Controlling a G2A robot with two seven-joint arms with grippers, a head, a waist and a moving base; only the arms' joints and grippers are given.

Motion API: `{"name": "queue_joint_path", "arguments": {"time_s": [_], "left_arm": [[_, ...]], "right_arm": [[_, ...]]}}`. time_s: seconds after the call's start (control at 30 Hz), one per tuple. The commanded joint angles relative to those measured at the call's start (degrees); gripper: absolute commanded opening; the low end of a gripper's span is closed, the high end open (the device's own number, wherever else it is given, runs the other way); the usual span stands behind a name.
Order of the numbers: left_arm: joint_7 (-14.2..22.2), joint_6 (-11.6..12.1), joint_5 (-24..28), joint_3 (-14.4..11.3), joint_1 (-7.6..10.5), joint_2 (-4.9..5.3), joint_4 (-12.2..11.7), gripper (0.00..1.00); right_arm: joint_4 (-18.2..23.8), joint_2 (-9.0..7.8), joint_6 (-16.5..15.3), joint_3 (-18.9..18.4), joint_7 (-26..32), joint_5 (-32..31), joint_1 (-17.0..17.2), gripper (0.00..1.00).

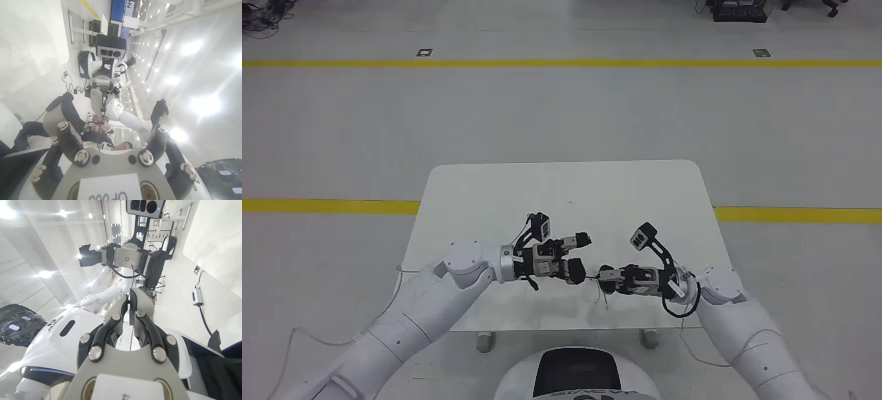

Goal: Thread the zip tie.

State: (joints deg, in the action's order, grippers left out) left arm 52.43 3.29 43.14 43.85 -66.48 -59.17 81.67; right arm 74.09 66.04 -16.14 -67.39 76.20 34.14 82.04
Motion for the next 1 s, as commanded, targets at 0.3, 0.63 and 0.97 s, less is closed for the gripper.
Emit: {"name": "queue_joint_path", "arguments": {"time_s": [0.3, 0.63, 0.97], "left_arm": [[0.8, -0.9, -0.9, -0.1, -0.07, -0.10, 0.5, 0.61], [2.9, -2.9, -1.7, -1.0, 0.40, -0.35, 0.1, 0.44], [3.5, -3.7, -1.7, -1.9, 0.89, -0.75, -0.8, 0.27]], "right_arm": [[-1.3, -0.26, 0.7, 0.9, -1.4, -1.5, -0.8, 0.00], [-2.0, -0.38, -0.6, 1.3, -1.9, -0.5, -1.0, 0.00], [-2.4, -0.57, -0.8, 1.8, -2.0, -0.4, -1.3, 0.00]]}}
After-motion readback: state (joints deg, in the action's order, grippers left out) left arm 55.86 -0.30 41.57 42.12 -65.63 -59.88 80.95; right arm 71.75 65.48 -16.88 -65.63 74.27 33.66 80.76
